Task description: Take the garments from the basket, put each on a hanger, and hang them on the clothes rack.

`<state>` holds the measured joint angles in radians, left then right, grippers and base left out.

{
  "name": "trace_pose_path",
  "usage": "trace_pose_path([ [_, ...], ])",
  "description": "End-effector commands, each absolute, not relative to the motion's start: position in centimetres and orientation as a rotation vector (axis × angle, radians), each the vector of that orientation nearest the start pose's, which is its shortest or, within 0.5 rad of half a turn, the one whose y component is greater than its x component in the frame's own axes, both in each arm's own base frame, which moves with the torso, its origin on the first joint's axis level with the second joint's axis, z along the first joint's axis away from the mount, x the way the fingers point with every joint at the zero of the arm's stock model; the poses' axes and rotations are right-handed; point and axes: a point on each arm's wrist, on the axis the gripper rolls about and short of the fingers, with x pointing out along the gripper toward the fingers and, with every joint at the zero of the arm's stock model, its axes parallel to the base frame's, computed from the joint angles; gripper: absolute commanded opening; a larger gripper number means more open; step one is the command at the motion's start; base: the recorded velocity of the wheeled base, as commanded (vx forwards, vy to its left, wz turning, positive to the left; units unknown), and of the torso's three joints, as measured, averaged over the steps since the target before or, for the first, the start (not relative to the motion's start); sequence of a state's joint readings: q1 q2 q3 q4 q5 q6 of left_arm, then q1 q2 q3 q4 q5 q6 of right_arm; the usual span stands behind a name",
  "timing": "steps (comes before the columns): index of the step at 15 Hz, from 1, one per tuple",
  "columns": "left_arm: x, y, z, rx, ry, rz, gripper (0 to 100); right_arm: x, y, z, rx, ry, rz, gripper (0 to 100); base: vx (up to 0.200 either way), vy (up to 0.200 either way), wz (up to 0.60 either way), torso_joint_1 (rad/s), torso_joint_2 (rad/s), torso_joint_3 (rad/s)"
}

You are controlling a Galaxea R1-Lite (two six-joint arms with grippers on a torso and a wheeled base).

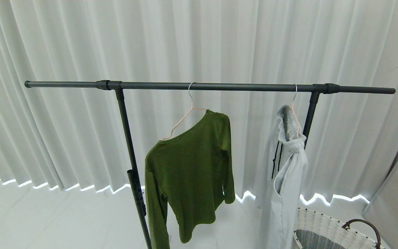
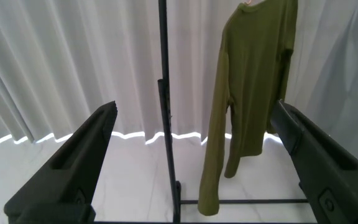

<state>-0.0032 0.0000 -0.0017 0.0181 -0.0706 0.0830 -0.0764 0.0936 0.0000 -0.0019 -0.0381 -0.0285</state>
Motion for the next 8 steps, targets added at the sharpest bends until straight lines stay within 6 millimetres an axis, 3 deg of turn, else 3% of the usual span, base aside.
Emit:
trace_pose_path([
  [1, -2.3, -0.15, 7.4, 0.082, 0.014, -0.074, 100, -1.57, -0.19, 7.71, -0.043, 0.092, 0.051, 100, 0.0, 0.0, 0.0, 0.0, 0.0, 0.0],
  [8, -2.3, -0.15, 7.4, 0.082, 0.014, -0.074, 100, -2.28, -0.09, 7.53, 0.003, 0.001, -0.031, 100, 0.0, 0.0, 0.0, 0.0, 0.0, 0.0],
])
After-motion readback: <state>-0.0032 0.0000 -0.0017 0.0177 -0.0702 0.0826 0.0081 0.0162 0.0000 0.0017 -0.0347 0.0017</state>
